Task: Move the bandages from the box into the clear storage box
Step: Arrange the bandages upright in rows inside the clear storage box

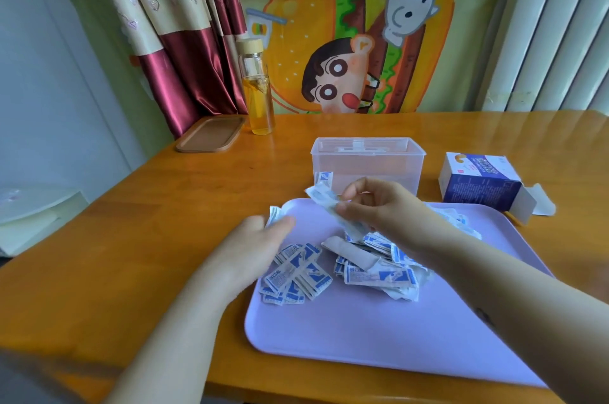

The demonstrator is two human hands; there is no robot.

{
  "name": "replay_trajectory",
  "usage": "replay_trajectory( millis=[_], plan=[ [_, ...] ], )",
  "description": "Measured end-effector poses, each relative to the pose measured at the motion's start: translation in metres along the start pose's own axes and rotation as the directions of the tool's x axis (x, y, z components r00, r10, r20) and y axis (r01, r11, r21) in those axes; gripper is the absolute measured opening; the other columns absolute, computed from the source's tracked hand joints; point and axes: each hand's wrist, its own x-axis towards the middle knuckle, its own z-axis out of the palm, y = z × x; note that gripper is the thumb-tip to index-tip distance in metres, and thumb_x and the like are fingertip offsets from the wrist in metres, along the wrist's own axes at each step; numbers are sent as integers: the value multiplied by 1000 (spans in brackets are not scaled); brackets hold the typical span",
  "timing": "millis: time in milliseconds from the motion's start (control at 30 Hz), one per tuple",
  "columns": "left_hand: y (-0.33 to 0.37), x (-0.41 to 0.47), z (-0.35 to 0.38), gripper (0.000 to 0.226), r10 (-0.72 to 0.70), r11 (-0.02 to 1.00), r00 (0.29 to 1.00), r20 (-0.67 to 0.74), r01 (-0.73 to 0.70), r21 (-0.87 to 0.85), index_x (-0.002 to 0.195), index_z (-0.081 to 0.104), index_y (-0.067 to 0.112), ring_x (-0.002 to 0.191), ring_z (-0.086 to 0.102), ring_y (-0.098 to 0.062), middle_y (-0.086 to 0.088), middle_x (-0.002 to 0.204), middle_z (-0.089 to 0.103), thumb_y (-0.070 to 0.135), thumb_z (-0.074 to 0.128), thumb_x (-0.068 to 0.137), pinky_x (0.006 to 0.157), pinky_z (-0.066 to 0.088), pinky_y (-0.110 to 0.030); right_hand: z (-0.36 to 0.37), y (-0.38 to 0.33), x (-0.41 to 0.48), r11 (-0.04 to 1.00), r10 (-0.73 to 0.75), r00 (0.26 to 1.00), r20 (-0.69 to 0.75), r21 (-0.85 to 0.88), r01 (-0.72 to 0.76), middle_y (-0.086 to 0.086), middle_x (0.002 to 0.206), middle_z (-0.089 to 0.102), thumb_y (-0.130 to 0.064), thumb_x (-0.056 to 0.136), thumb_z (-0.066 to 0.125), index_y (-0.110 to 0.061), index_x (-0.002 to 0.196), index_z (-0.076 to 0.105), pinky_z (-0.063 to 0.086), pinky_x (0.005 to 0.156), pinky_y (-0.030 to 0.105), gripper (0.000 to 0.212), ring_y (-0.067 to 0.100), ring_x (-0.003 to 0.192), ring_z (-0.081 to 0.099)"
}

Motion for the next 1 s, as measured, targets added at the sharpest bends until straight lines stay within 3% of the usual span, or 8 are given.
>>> replay_trajectory(
  millis=[67,233,367,600,667,733,833,1000],
  plan=[
    [6,0,10,38,-40,937,999,29,48,-347,95,65,13,54,26,-11,1,80,46,49,54,87,47,24,-22,10,-7,-5,998,-63,996,61,-12,64,-11,52,52,-19,84,68,-15,75,57,30,46,12,15,3,46,42],
    [7,4,28,22,-95,648,995,33,87,-757,88,67,8,43,29,-4,1,68,54,22,52,95,37,21,-13,4,-12,1,941,-81,993,91,-321,107,-3,76,69,-29,88,63,-11,86,65,50,67,24,18,10,66,60],
    [3,8,17,15,-147,369,986,78,128,-921,95,63,12,41,32,-3,-3,87,68,16,48,95,35,23,-11,-16,5,1,625,90,990,111,-780,31,-5,91,68,-36,81,68,-20,93,67,48,68,25,20,17,79,63],
    [6,5,22,9,-221,395,972,85,168,-903,96,62,14,36,45,-5,1,67,51,18,57,90,34,34,-12,-9,20,-2,432,111,985,136,-899,75,-3,89,62,-39,80,66,-18,100,65,43,62,25,30,20,79,58],
    [7,5,25,6,-219,414,971,93,179,-892,94,59,13,38,47,-7,0,66,50,16,56,90,35,36,-14,-8,16,-1,481,2,993,118,-871,102,1,94,67,-38,81,66,-17,99,67,42,63,24,27,18,78,60],
    [8,7,28,6,-201,381,972,118,188,-905,89,56,13,45,43,-7,0,63,45,11,50,90,35,33,-15,-4,5,-4,648,-96,989,115,-747,150,-10,97,63,-42,79,69,-25,109,64,38,61,12,34,2,71,55],
    [13,7,36,15,-195,368,966,172,234,-900,84,56,13,53,48,-9,-1,58,49,9,44,92,44,39,-20,6,-14,-11,825,-113,971,211,-525,210,-18,114,54,-48,74,71,-31,128,51,43,71,11,59,0,87,55],
    [21,2,47,19,-154,225,935,318,347,-911,92,60,5,62,64,-15,-8,67,65,7,41,93,49,54,-22,13,-9,-15,779,-193,951,244,-551,299,-14,123,50,-45,73,75,-29,130,50,37,84,10,64,0,102,47]
  ],
)
